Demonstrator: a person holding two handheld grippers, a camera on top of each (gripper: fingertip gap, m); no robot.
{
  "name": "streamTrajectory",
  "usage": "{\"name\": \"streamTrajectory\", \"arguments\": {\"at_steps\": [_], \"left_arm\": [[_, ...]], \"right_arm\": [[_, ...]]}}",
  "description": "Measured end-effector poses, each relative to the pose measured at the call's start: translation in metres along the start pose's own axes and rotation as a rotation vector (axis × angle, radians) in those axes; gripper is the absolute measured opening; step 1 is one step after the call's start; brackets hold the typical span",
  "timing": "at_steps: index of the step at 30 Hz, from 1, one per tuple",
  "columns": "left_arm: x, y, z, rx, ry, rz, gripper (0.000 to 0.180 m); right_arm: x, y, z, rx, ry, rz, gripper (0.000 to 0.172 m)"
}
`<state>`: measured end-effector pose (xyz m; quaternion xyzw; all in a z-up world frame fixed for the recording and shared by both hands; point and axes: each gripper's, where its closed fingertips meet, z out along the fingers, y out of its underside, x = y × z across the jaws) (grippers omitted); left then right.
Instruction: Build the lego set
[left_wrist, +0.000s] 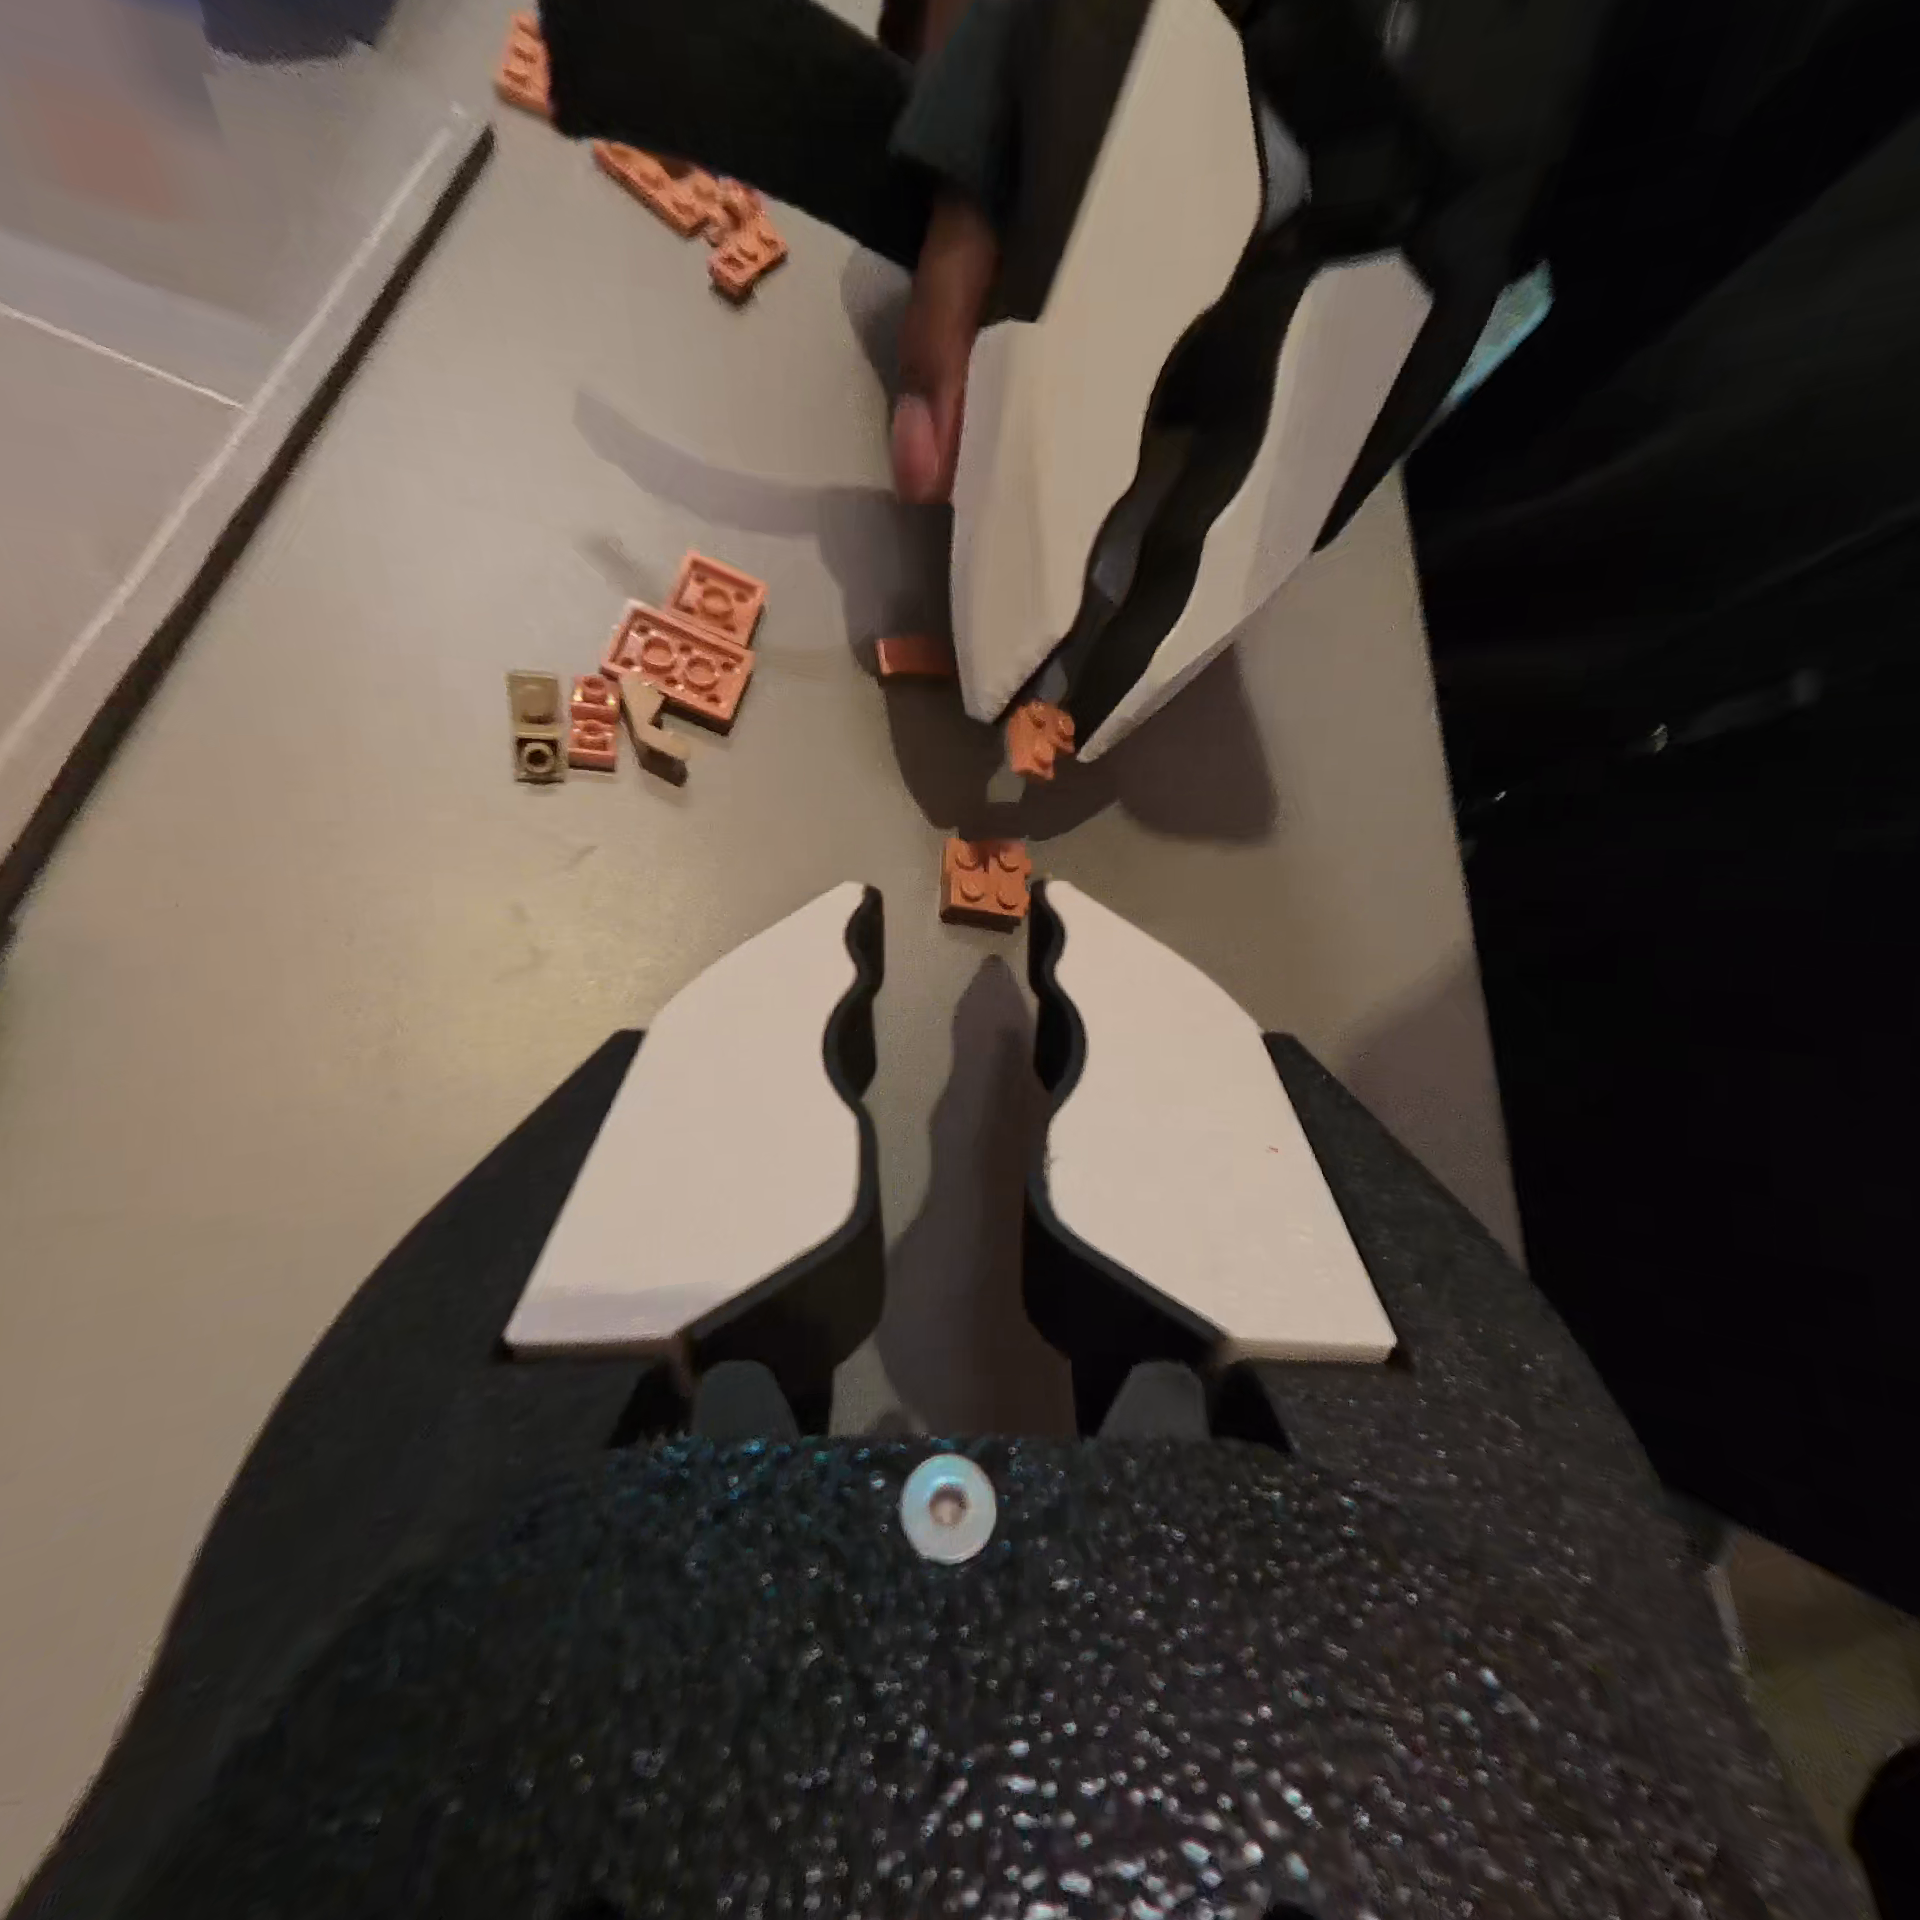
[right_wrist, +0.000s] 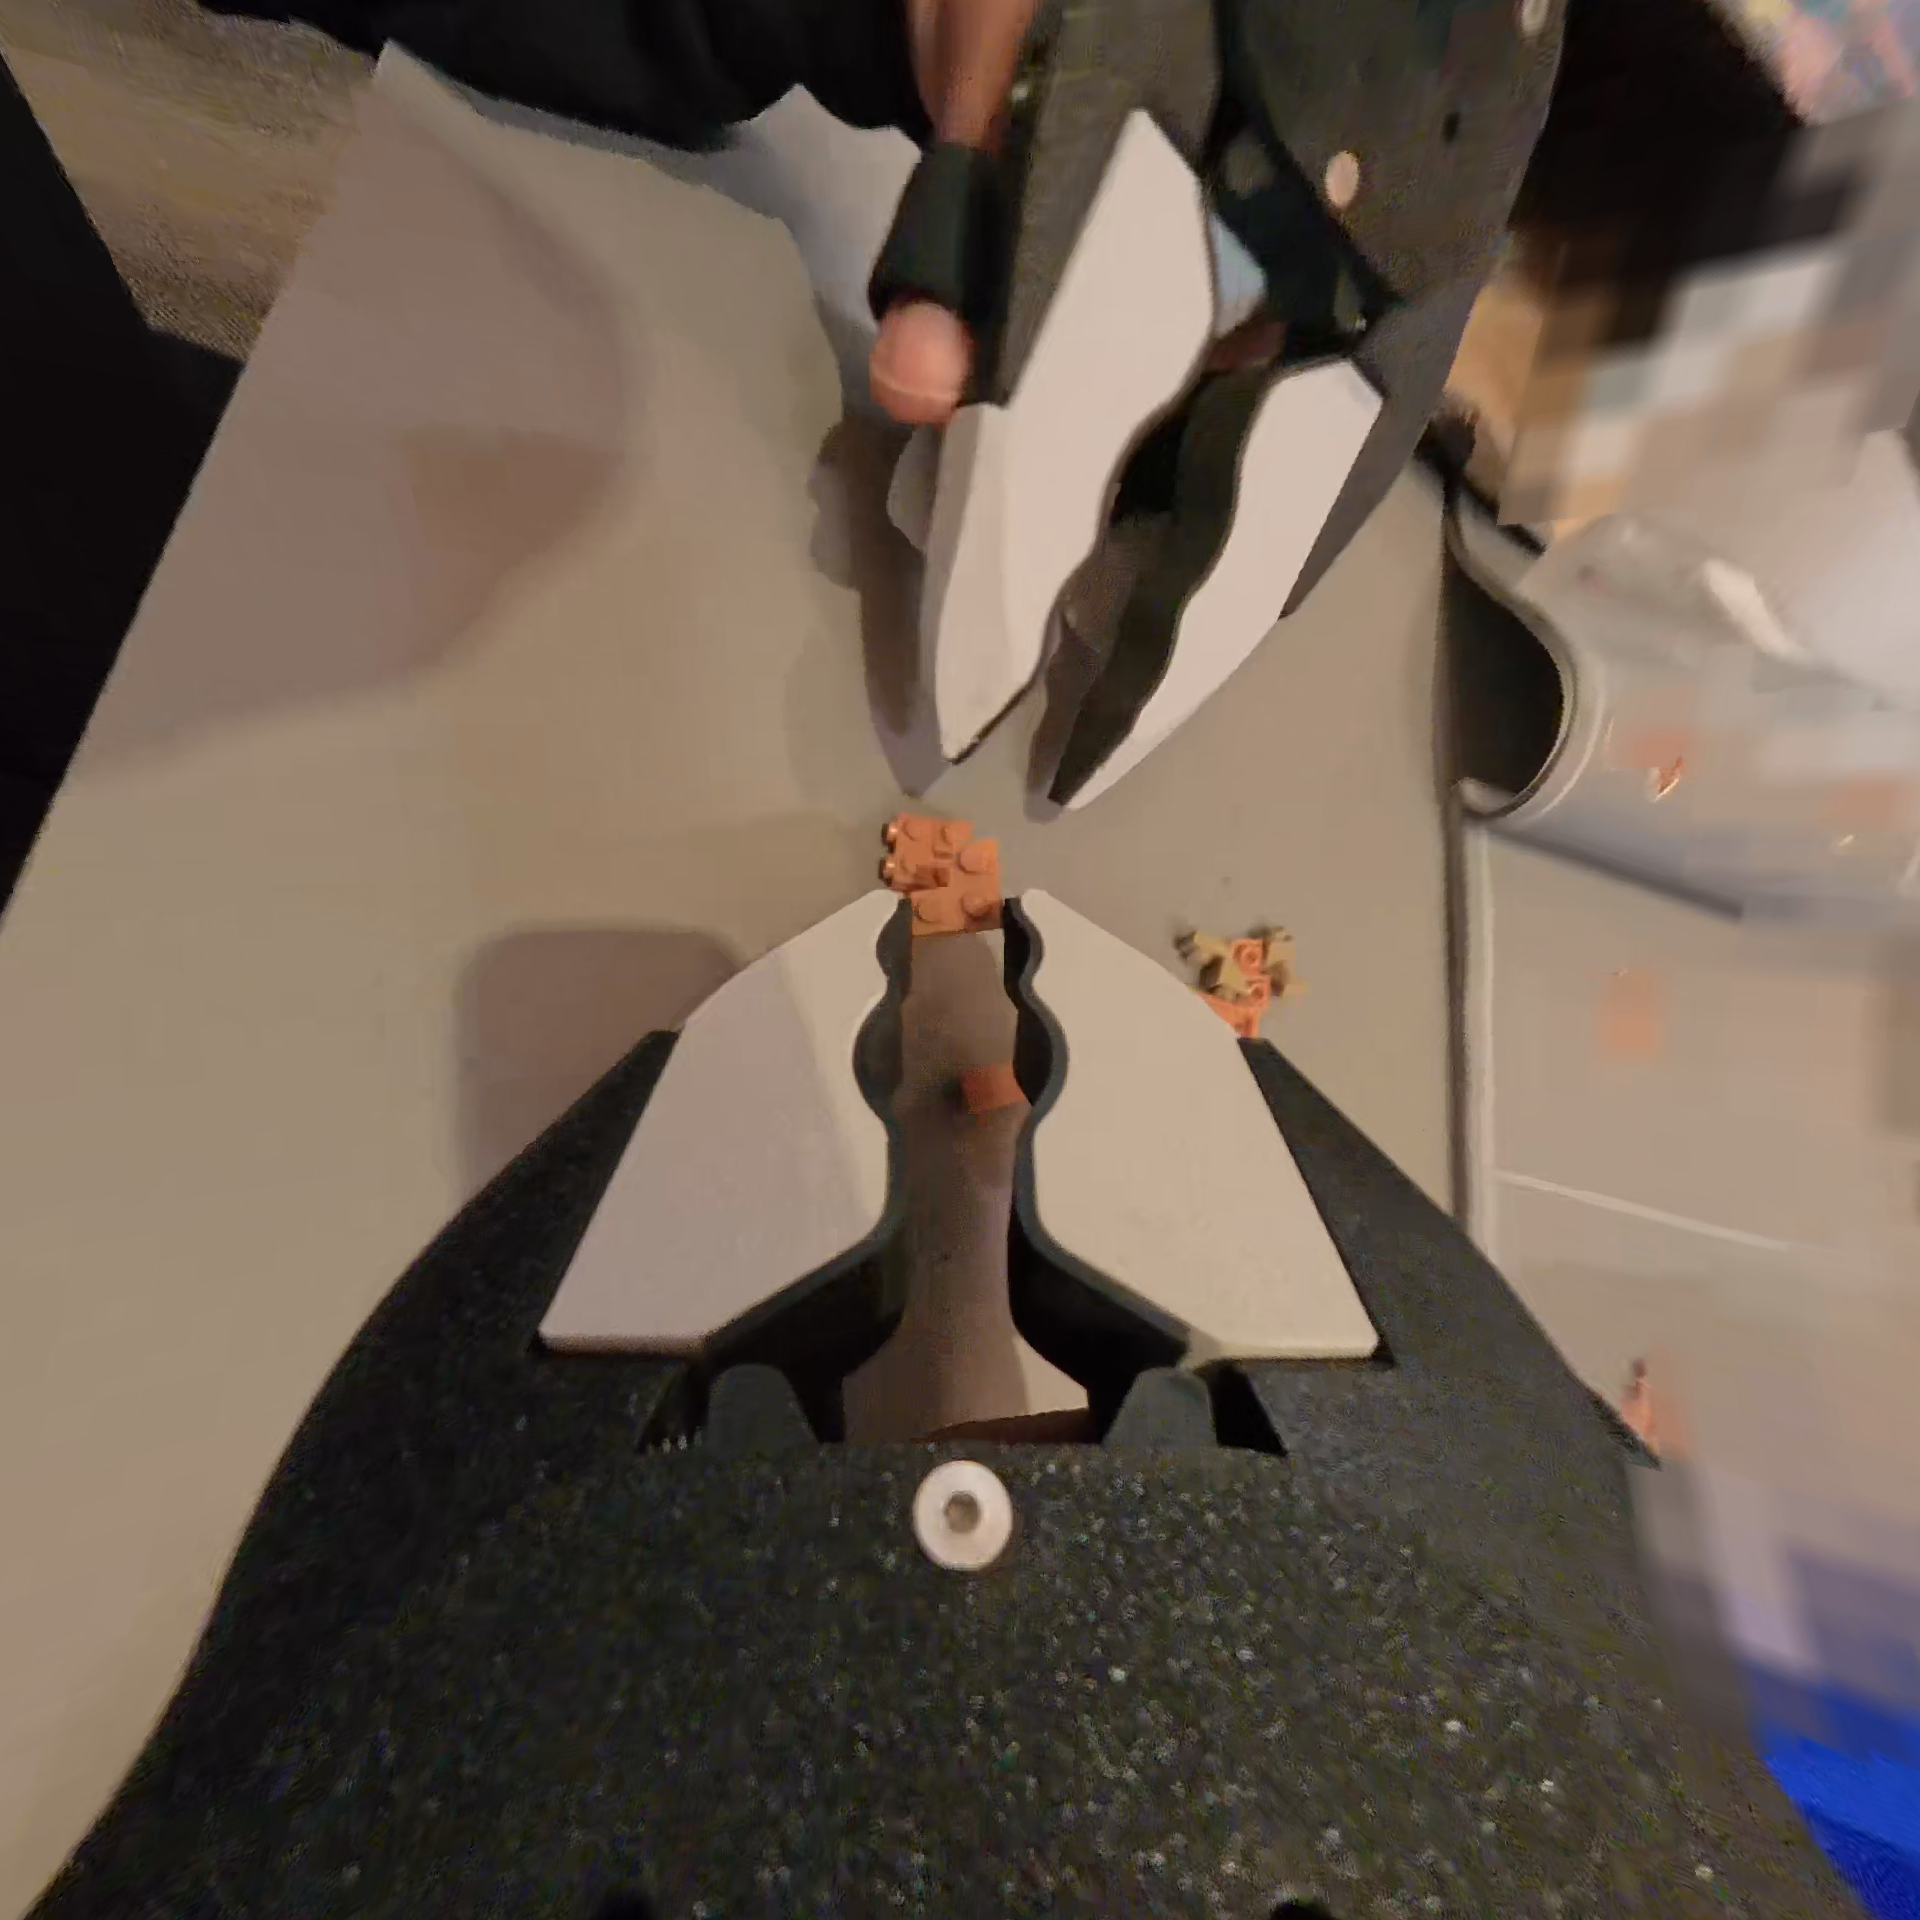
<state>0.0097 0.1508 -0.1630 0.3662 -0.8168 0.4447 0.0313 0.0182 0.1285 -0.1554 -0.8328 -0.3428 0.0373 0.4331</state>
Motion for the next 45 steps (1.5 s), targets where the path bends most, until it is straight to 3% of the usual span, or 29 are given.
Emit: {"name": "streamTrajectory", "arguments": {"at_steps": [5,9,19,45], "left_arm": [[0.005,0.005,0.013,-0.075,-0.061,0.174,0.03],[-0.001,0.008,0.016,-0.122,-0.138,0.267,0.02],[0.001,0.005,0.021,-0.124,-0.157,0.392,0.017],[0.0,0.003,0.022,-0.142,-0.214,0.45,0.018]], "right_arm": [[0.001,0.012,0.005,-0.063,-0.003,0.104,0.017],[0.002,0.015,0.008,-0.081,-0.008,0.144,0.016],[-0.002,0.016,0.011,-0.109,-0.057,0.221,0.017],[-0.006,0.017,0.013,-0.173,-0.094,0.376,0.017]]}}
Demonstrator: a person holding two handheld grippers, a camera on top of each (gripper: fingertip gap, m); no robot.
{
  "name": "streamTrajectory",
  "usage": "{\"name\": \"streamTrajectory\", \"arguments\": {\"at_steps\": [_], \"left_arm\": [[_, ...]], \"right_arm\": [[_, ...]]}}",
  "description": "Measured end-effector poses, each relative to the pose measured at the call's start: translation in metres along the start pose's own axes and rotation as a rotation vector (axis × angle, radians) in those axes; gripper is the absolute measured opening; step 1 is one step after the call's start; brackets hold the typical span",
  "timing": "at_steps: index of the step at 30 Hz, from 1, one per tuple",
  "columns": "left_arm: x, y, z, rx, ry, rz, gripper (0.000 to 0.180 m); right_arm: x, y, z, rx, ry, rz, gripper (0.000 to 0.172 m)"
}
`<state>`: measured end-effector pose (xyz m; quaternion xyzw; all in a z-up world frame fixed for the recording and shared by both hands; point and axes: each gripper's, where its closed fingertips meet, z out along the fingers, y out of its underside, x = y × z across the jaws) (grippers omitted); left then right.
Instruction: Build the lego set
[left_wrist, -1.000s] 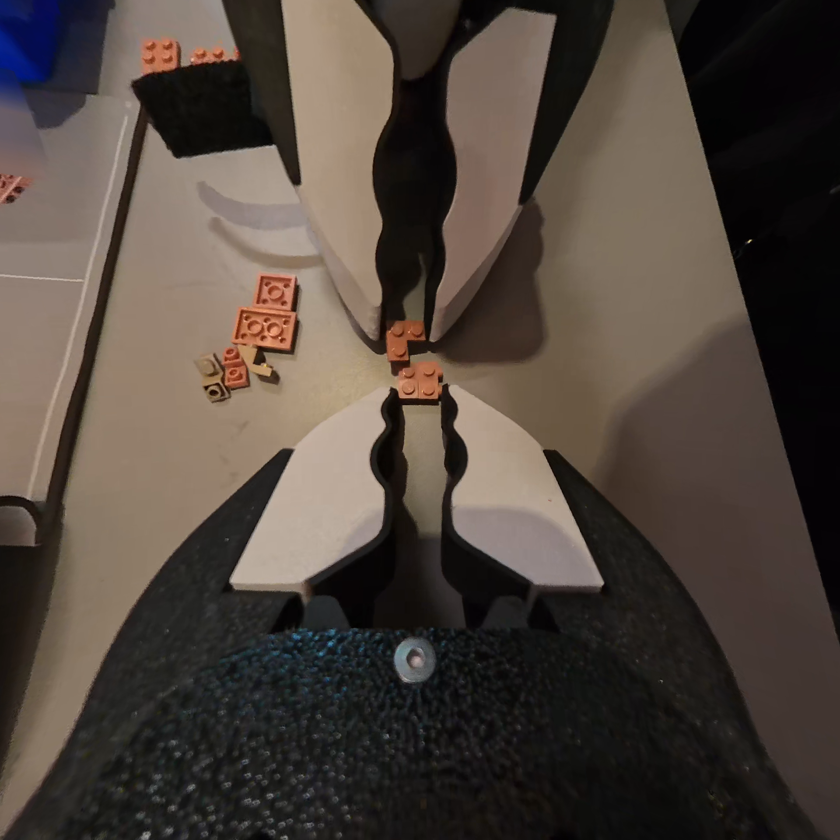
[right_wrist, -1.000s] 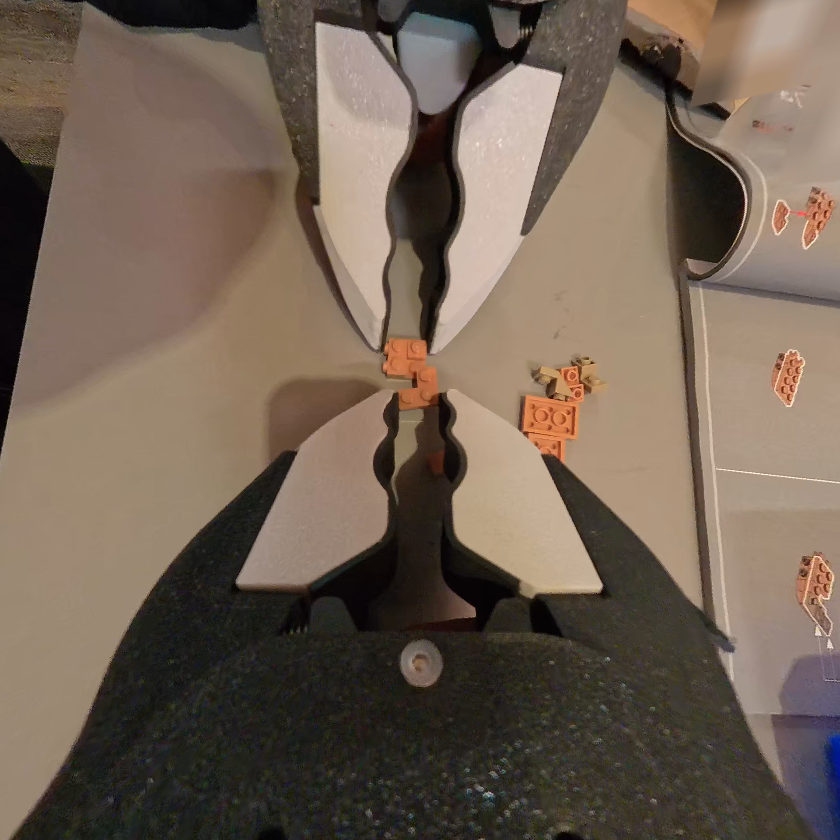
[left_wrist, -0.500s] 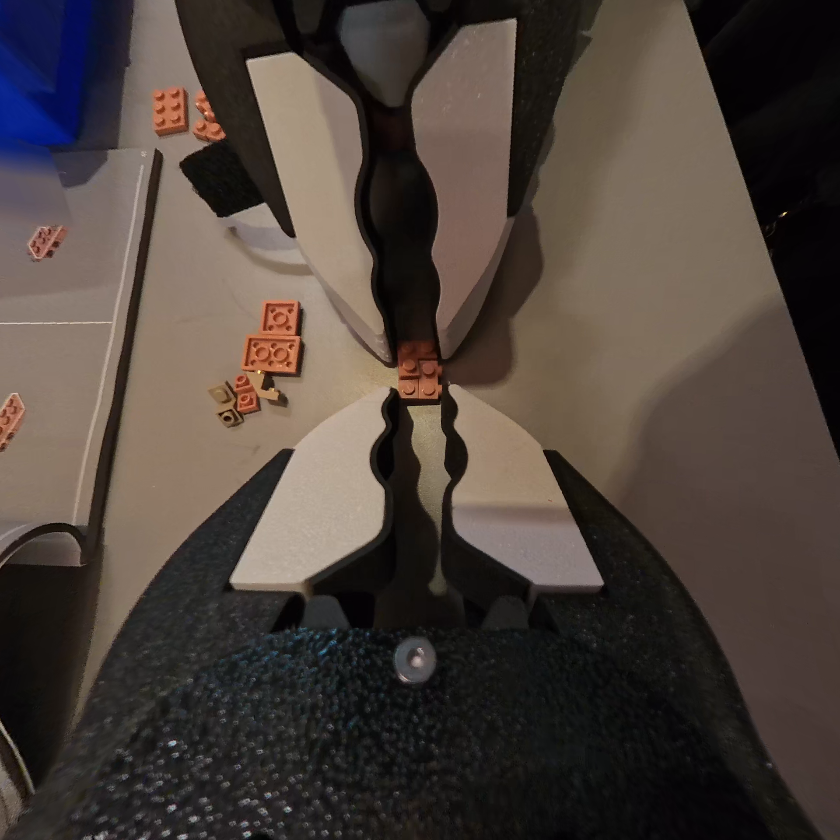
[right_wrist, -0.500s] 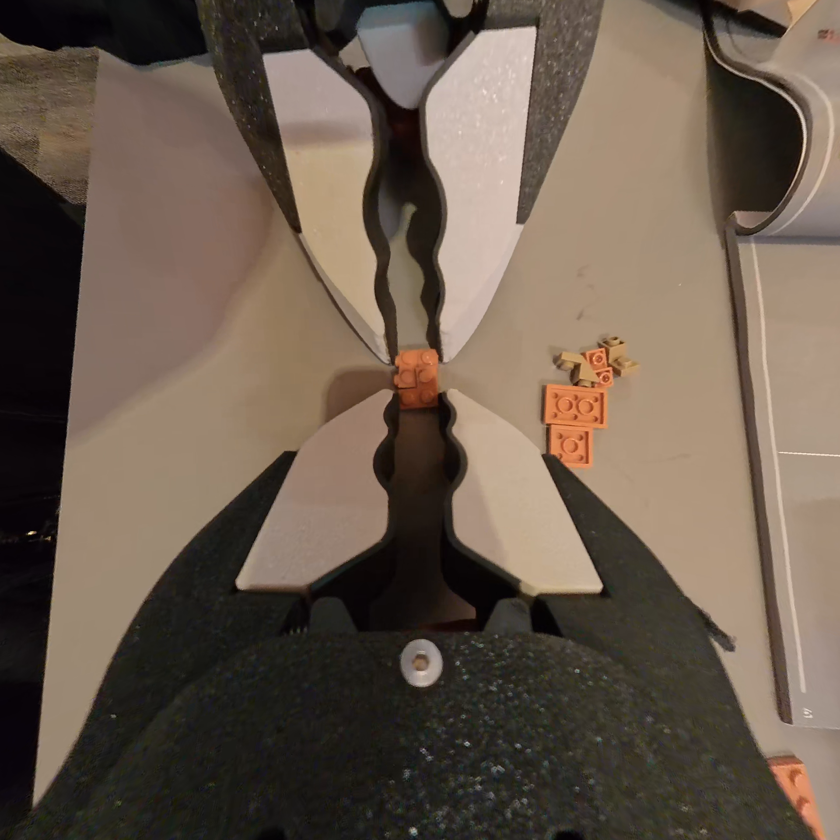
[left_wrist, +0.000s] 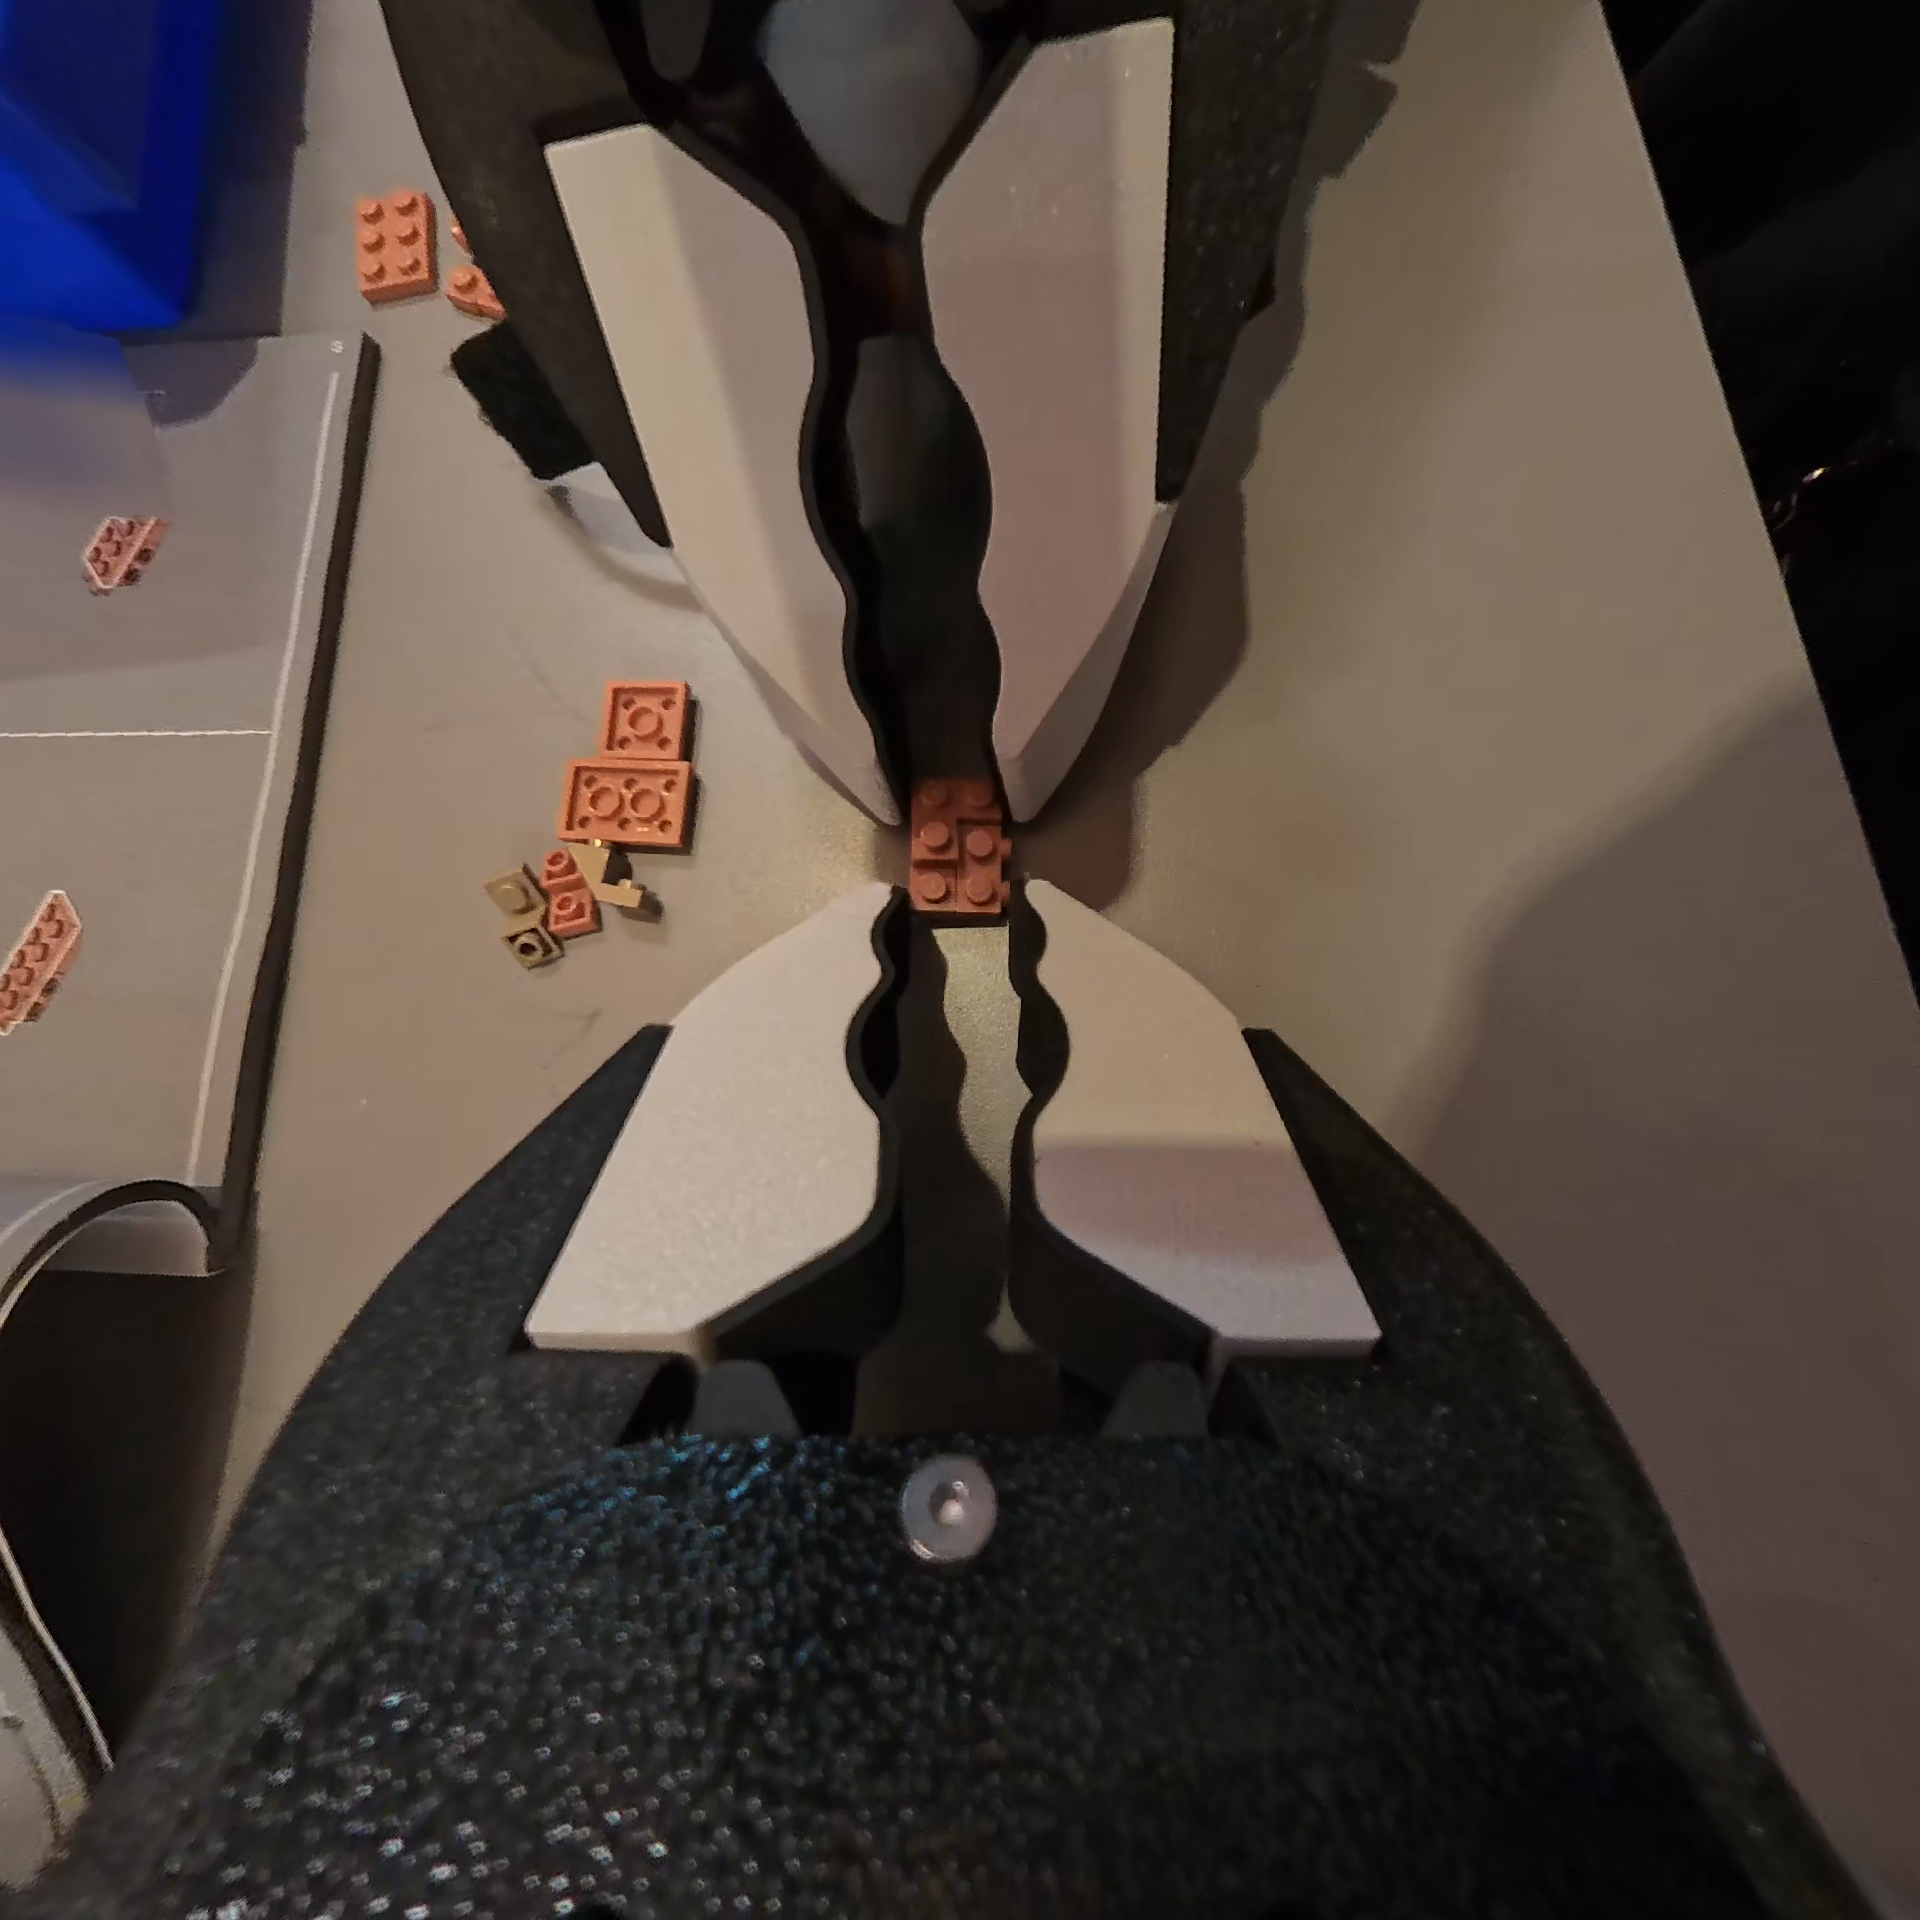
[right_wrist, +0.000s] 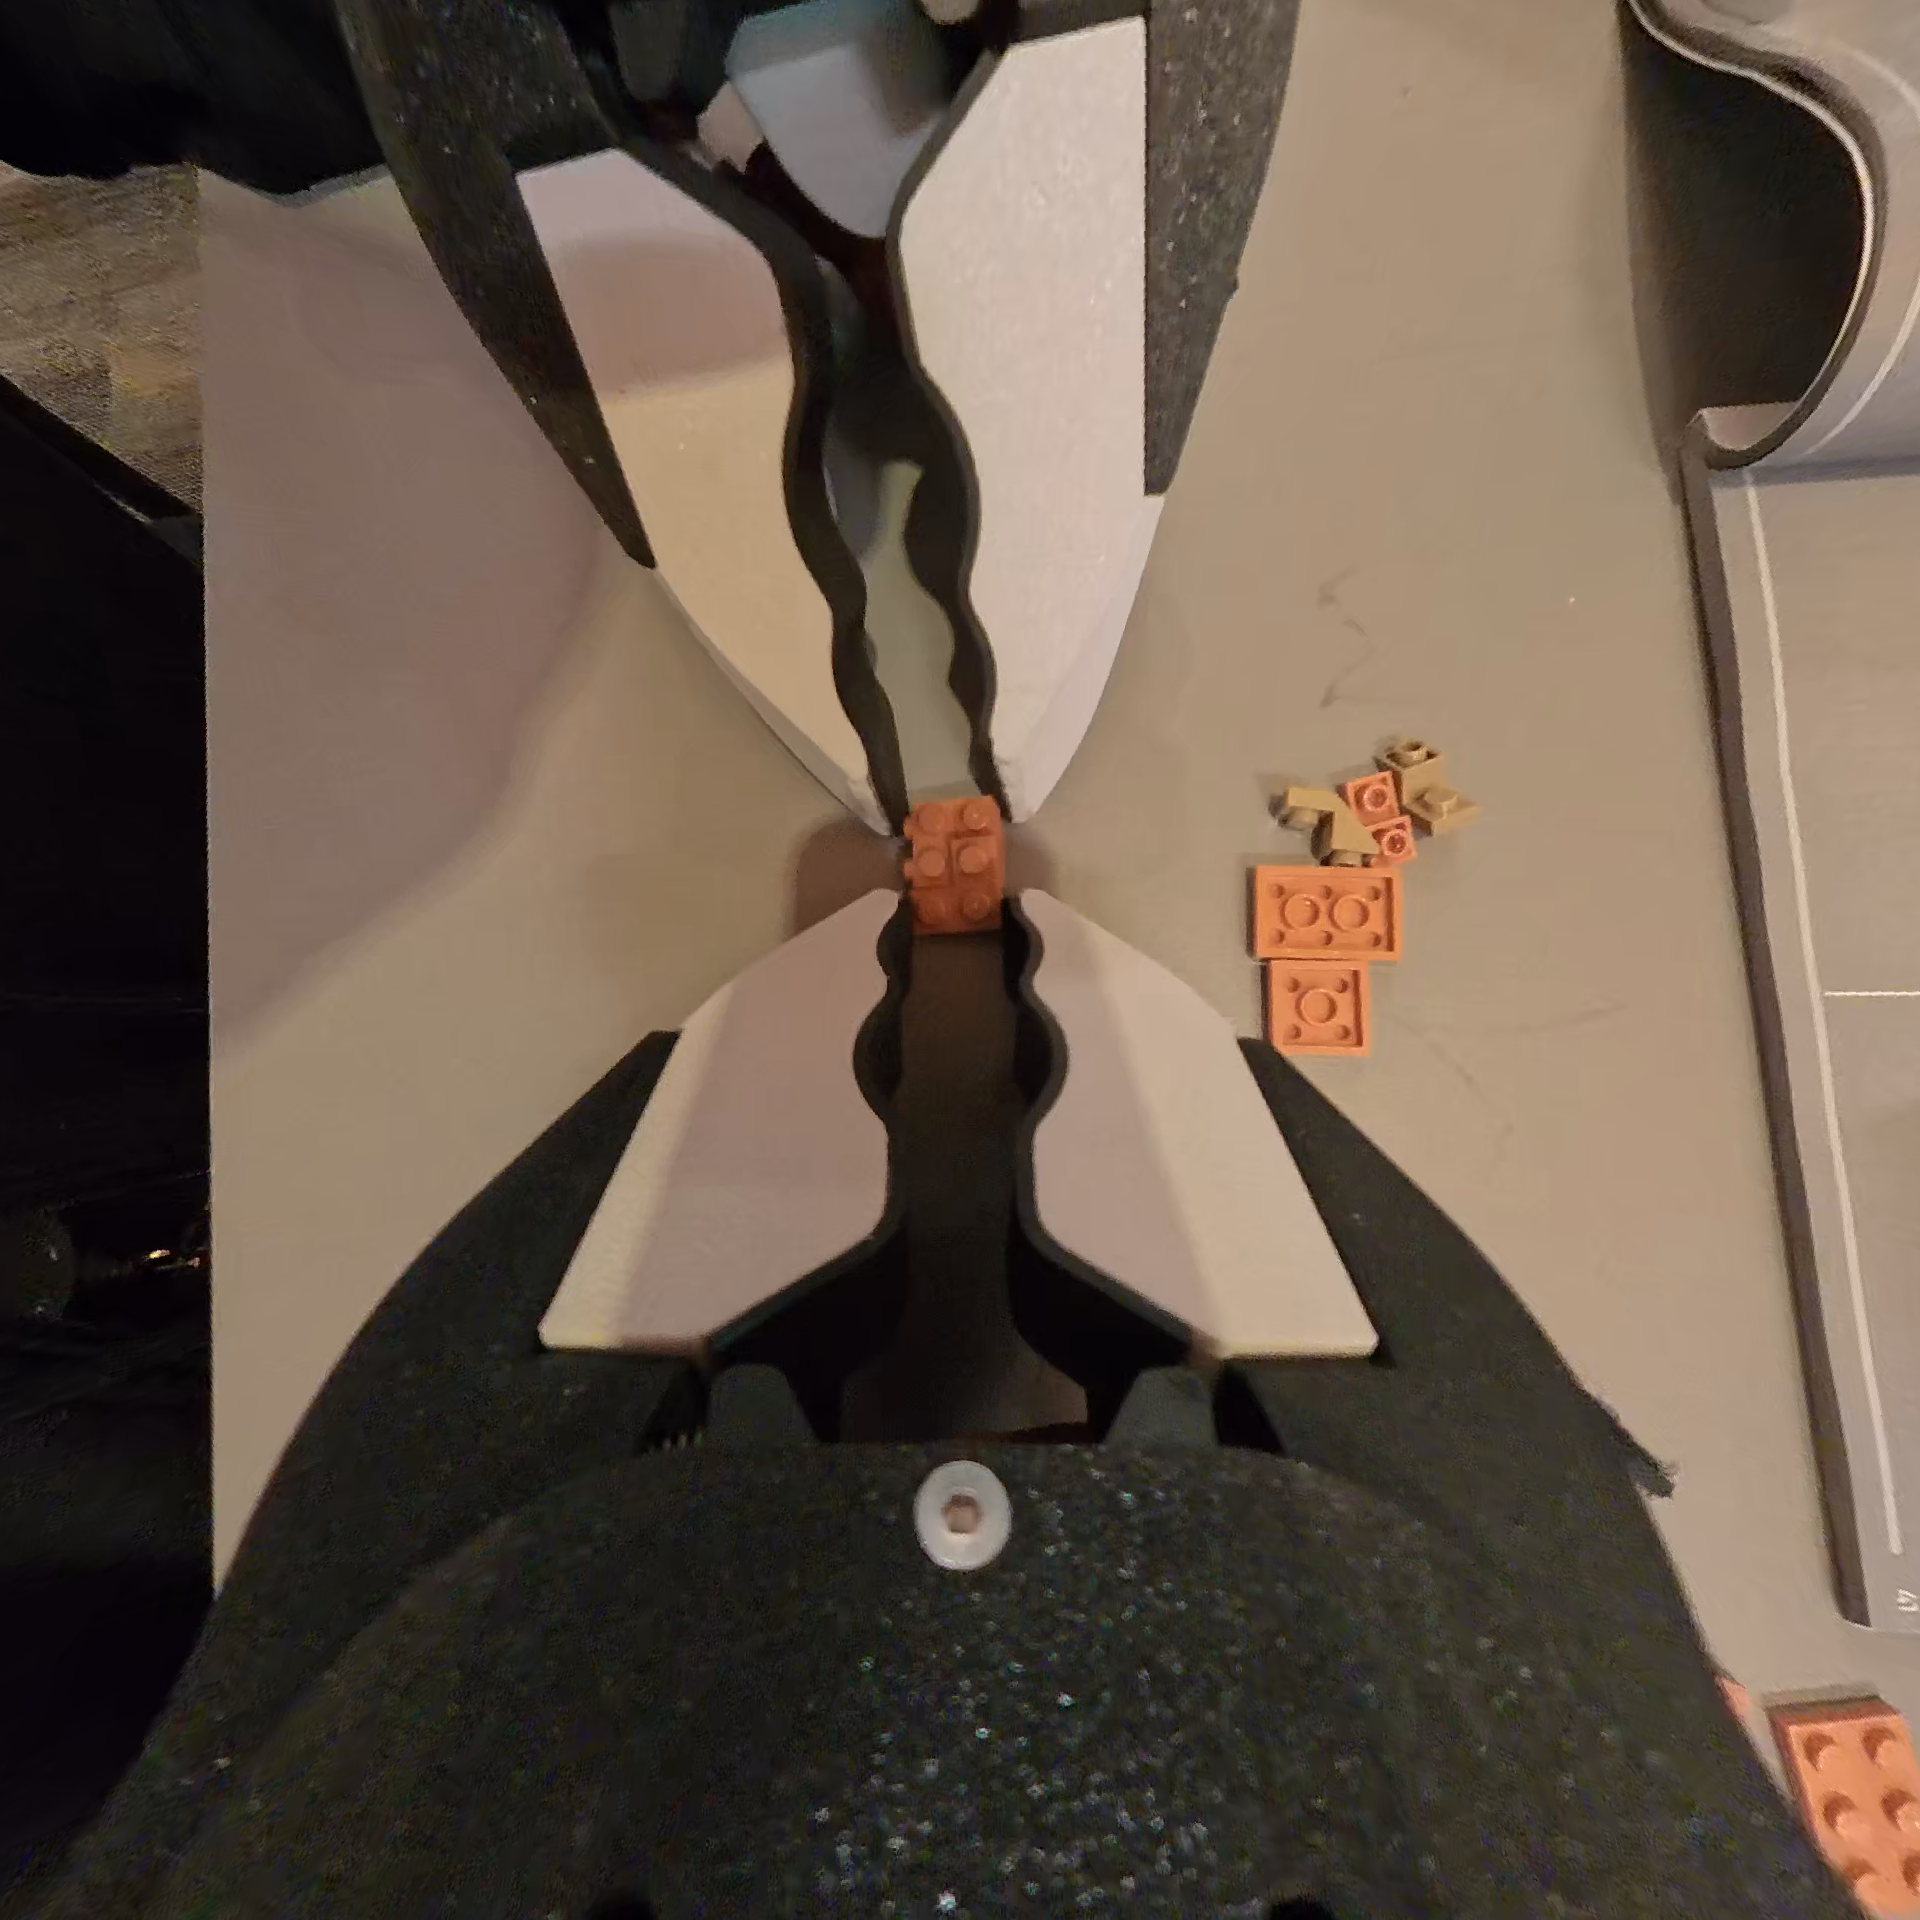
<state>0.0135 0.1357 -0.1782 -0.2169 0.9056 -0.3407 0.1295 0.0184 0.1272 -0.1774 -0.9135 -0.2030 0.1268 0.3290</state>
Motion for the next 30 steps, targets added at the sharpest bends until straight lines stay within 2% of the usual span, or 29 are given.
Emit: {"name": "streamTrajectory", "arguments": {"at_steps": [18,30], "left_arm": [[-0.0019,-0.0045,-0.0032,0.016,-0.051,0.125,0.017],[-0.0009,-0.0026,-0.0009,-0.007,-0.065,0.184,0.017]], "right_arm": [[-0.0003,0.0006,-0.0005,-0.004,-0.015,0.017,0.017],[-0.0037,0.0022,-0.0073,0.015,-0.114,0.044,0.024]]}}
